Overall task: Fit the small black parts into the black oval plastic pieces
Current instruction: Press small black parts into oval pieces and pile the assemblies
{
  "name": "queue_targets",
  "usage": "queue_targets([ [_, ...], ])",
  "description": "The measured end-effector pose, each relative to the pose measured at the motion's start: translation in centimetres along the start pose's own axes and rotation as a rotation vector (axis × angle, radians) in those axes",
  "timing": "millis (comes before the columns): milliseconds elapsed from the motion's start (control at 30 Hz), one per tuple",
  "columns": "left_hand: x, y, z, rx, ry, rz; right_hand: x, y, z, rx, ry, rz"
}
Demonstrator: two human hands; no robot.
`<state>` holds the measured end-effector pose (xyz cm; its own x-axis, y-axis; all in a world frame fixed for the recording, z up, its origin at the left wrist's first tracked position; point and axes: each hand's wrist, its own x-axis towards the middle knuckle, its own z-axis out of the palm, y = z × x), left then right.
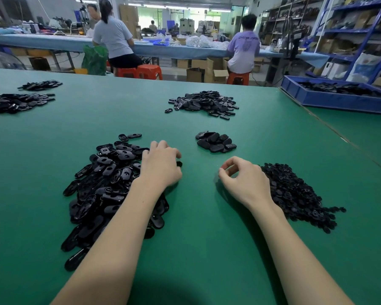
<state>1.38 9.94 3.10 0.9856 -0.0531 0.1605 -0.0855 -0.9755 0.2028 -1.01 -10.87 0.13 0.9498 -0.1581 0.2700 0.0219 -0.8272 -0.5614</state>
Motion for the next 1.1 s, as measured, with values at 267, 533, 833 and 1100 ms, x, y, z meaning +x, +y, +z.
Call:
queue_targets([
  [267, 0.1, -0.3, 0.4, -0.007, 0.045, -0.001, 0.2, -0.1, -0.3, 0.005, -0.018, 0.017],
  [533, 0.1, 2.0, -0.1, -1.044, 0.029, -0.132, 0.9, 0.1, -1.8, 0.056, -0.069, 0.016],
  [833, -1.7, 7.0, 2.2, -1.783, -0.344, -0.322, 2.3, 2.1, -6.1, 0.033, -0.235, 0.065],
  [1100, -1.6, 7.0, 3.1, -1.755, -0.339, -0.341, 2.3, 3.6, -9.2, -0.175, -0.351, 0.155],
])
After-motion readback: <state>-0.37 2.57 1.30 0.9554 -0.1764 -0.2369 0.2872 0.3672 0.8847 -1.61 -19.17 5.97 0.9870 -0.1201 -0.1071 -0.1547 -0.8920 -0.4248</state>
